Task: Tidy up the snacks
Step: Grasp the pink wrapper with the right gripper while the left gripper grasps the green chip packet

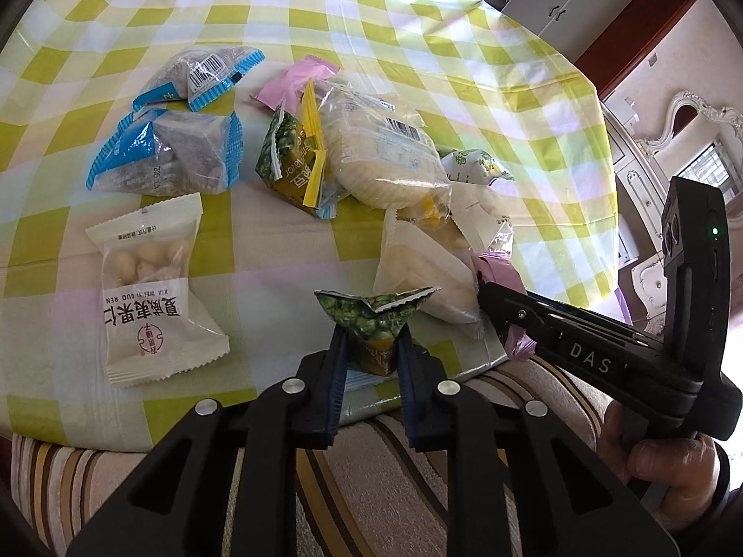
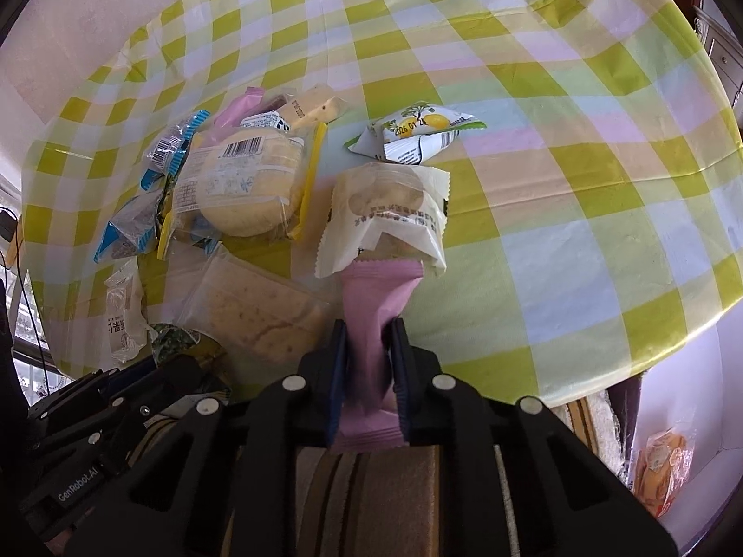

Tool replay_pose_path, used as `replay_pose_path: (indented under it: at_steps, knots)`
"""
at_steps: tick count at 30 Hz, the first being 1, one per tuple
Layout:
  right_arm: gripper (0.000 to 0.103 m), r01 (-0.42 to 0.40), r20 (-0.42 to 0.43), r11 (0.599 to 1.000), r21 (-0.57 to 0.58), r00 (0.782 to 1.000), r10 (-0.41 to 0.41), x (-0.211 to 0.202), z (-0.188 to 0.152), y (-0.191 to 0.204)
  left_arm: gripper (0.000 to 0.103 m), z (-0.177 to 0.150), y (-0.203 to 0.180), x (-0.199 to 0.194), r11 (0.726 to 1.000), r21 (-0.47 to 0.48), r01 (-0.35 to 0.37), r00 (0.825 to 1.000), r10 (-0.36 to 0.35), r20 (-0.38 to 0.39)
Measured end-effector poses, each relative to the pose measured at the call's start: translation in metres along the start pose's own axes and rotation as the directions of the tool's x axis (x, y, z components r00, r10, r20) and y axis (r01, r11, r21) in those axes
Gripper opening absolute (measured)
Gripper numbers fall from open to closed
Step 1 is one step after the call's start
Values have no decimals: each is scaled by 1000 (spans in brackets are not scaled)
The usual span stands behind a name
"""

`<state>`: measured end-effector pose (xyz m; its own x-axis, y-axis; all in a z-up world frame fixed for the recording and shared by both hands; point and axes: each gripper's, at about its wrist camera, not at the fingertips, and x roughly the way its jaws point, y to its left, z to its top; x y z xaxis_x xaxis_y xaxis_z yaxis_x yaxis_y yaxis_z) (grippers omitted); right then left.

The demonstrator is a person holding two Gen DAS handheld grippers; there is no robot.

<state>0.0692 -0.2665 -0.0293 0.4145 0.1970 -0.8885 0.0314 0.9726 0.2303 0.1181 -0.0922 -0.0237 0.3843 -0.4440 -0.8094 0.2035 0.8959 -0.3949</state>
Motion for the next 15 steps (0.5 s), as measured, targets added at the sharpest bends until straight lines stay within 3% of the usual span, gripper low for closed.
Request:
replay_pose_path:
  at_steps: [9, 15]
  knots:
    - [17, -10, 48, 1000, 10, 999, 9, -25, -11, -12, 13, -4, -4, -19, 1000, -3, -27, 998, 27, 54]
    - [17, -15, 79, 998, 56, 997, 11, -46, -19, -37, 12, -9, -26, -26, 999, 33, -5, 998, 3, 68]
